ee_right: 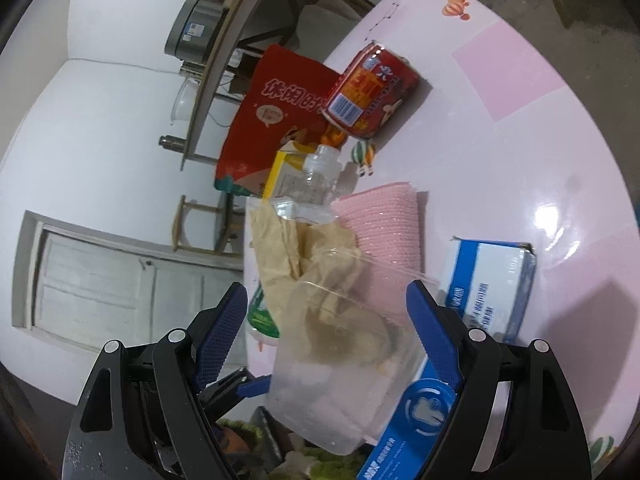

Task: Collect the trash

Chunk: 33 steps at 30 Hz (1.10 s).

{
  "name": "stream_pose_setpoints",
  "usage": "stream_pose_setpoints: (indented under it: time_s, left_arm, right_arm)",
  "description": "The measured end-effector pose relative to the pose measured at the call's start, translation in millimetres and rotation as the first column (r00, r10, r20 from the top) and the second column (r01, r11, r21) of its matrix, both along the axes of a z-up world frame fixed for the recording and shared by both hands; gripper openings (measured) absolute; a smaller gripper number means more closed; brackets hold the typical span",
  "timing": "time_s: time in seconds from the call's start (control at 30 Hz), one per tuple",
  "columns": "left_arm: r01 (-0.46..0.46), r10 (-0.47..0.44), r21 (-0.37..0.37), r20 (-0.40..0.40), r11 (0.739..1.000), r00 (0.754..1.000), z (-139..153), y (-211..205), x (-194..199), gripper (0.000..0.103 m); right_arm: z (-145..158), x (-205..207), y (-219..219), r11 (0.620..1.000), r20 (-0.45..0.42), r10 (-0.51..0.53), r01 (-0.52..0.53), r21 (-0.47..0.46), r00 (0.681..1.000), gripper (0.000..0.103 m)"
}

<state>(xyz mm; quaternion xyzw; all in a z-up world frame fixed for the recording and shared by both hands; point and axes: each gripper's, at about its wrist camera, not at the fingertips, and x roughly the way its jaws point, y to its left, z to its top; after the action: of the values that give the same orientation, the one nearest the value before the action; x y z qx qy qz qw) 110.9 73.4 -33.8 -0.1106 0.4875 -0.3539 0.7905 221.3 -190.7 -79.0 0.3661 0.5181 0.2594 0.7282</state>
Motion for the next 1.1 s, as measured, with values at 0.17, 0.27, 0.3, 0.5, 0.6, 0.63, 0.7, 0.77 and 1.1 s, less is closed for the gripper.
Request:
stream_pose_setpoints:
  time_s: [0.17, 0.27, 0.3, 0.5, 0.6, 0.63, 0.7, 0.77, 1.1]
  left_arm:
    - [-0.07, 0.07, 0.062, 0.008, 0.996, 0.998, -9.9, -1.4, 2.5, 0.084]
    - [-0.091, 0.091, 0.102, 0.003, 0.991, 0.996, -17.0, -4.8, 6.8, 0.084]
    - [-0.101, 0.101, 0.12, 0.005, 0.988, 0.995, -18.9, -6.0, 7.9, 0.084]
    - [-0.094, 0.095, 0.131, -0.003, 0.987, 0.995, -22.3, -10.2, 9.7, 0.084]
    - [-0.082, 0.08, 0.158, 0.017, 0.984, 0.997, -23.6, -18.0, 4.9, 0.084]
    - [-0.079, 0.076, 0.167, 0.026, 0.983, 0.997, -23.6, -19.6, 2.5, 0.084]
    - [-0.068, 0.06, 0.179, 0.048, 0.982, 0.997, -21.6, -25.0, -1.8, 0.084]
    - [-0.056, 0.045, 0.181, 0.063, 0.982, 0.997, -19.9, -30.4, -6.9, 0.084]
    - [-0.005, -0.013, 0.17, 0.103, 0.985, 0.995, -18.9, -45.7, -20.9, 0.084]
  right_arm:
    - [9.0, -19.6, -12.3, 0.991, 0.063, -0.057, 0.064, -0.12, 0.996, 0.079]
    - [3.7, -34.2, -21.8, 0.969, 0.07, -0.105, 0.118, -0.218, 0.992, 0.082]
    - [-0.5, -39.1, -27.4, 0.962, 0.056, -0.118, 0.128, -0.242, 0.991, 0.082]
    - [-26.7, -52.1, -38.2, 0.933, -0.026, -0.177, 0.159, -0.324, 0.984, 0.082]
    - [-28.9, -49.4, -29.6, 0.921, -0.019, -0.159, 0.141, -0.364, 0.987, 0.082]
    - [-28.3, -48.2, -25.4, 0.913, -0.011, -0.149, 0.133, -0.386, 0.989, 0.082]
    - [-28.4, -45.6, -18.4, 0.892, -0.002, -0.135, 0.12, -0.436, 0.991, 0.082]
    - [-28.2, -44.3, -12.3, 0.871, 0.004, -0.125, 0.112, -0.478, 0.992, 0.08]
    - [-28.3, -51.5, -12.1, 0.84, 0.019, -0.124, 0.115, -0.53, 0.992, 0.062]
